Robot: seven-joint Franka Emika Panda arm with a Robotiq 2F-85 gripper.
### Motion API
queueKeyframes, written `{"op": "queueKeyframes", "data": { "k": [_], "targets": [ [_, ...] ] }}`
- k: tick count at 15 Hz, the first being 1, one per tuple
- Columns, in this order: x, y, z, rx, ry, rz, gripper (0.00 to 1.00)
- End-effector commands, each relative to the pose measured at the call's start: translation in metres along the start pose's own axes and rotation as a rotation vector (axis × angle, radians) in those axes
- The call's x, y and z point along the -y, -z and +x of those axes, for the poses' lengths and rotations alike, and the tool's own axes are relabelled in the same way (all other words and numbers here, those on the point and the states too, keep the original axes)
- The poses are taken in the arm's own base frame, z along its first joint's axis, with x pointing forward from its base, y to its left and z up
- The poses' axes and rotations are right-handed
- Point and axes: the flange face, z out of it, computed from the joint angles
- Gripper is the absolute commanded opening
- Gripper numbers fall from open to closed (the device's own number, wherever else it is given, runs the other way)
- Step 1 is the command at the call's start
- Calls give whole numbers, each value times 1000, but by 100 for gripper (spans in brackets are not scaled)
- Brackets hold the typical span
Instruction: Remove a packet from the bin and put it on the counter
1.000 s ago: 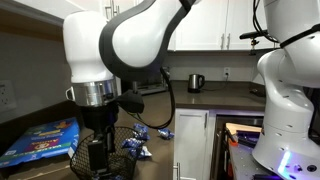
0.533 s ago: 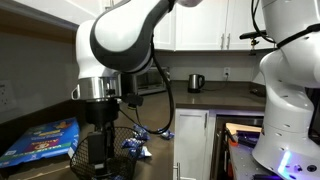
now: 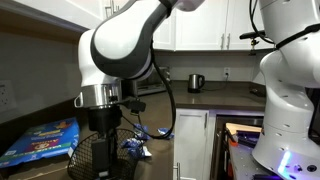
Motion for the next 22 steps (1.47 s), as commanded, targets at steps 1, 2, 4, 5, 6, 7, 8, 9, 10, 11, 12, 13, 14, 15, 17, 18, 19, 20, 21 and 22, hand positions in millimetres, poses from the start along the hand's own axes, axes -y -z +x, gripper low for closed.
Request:
{"op": "queueKeyframes", "data": {
  "k": [1, 2, 4, 5, 6, 7, 8, 9, 10, 11, 12, 13, 14, 15, 17, 18, 19, 20, 21, 22],
  "targets": [
    [0, -12, -4, 2, 26, 5, 97],
    [0, -15, -5, 7, 26, 8, 75],
    [0, -20, -6, 14, 29, 10, 70],
    [1, -21, -6, 16, 32, 13, 64],
    [2, -23, -6, 20, 36, 15, 61],
    [4, -26, -6, 24, 42, 16, 52],
    [5, -27, -6, 30, 45, 18, 44],
    [5, -29, -6, 32, 48, 19, 46],
    [6, -30, -6, 35, 50, 21, 47],
    [6, -31, -6, 38, 50, 22, 49],
    [5, -32, -6, 41, 51, 24, 52],
    [5, -33, -6, 42, 51, 25, 46],
    [5, -34, -6, 44, 52, 25, 29],
    [6, -33, -6, 43, 52, 24, 25],
    [6, -29, -7, 40, 53, 21, 12],
    [6, -28, -6, 37, 53, 21, 6],
    [6, -25, -6, 34, 52, 23, 3],
    [7, -23, -6, 32, 53, 25, 3],
    [8, -19, -6, 29, 56, 19, 0],
    [9, -15, -6, 28, 60, 17, 0]
  ]
}}
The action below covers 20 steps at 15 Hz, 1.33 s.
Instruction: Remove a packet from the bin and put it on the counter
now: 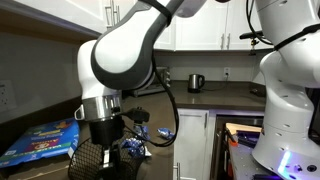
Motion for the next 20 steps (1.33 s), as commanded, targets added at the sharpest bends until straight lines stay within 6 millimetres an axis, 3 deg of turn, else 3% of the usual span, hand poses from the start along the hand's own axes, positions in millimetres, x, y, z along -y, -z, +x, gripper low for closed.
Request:
{"op": "queueKeyframes", "data": {
  "k": [1, 8, 14, 20],
  "targets": [
    [3, 18, -4, -15, 32, -12, 4],
    [8, 63, -10, -49, 43, -92, 3],
    [-25, 109, -23, -97, -12, -199, 3],
    [-46, 142, -47, -158, -109, -227, 3]
  ]
}}
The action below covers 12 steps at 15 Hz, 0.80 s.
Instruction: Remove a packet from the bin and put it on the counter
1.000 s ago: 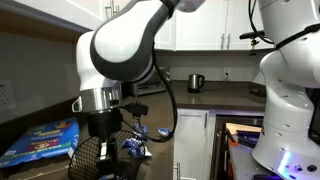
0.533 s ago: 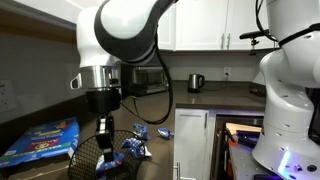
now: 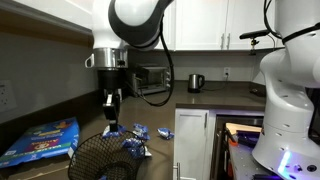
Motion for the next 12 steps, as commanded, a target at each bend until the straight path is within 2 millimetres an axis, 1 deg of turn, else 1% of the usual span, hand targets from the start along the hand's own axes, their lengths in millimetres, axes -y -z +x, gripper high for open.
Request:
{"op": "queueKeyframes", "data": {
  "k": [1, 3, 6, 9, 12],
  "targets": [
    [-13, 20, -23, -16, -72, -35, 3],
    [-22, 25, -32, -21, -110, -47, 3],
    [-39, 24, -46, -29, -172, -92, 3],
    [-64, 21, -57, -45, -245, -138, 3],
    [-89, 15, -65, -72, -311, -175, 2]
  ]
}}
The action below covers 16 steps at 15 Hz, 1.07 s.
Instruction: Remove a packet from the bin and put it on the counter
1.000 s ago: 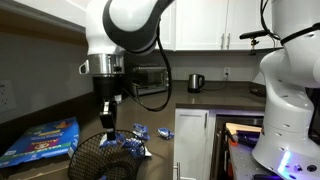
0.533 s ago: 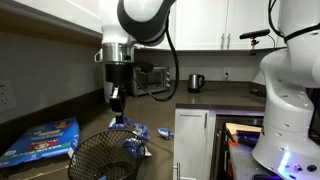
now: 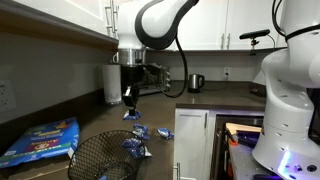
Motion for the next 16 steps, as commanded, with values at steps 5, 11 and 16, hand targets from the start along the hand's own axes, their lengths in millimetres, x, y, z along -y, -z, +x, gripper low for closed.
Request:
{"op": "queueKeyframes", "data": {
  "k": [5, 11, 16],
  "targets": [
    [-69, -2, 7, -74, -168, -78, 2],
    [-104, -13, 23, -81, -238, -66, 2],
    [-114, -49, 28, -54, -266, -53, 2]
  ]
}}
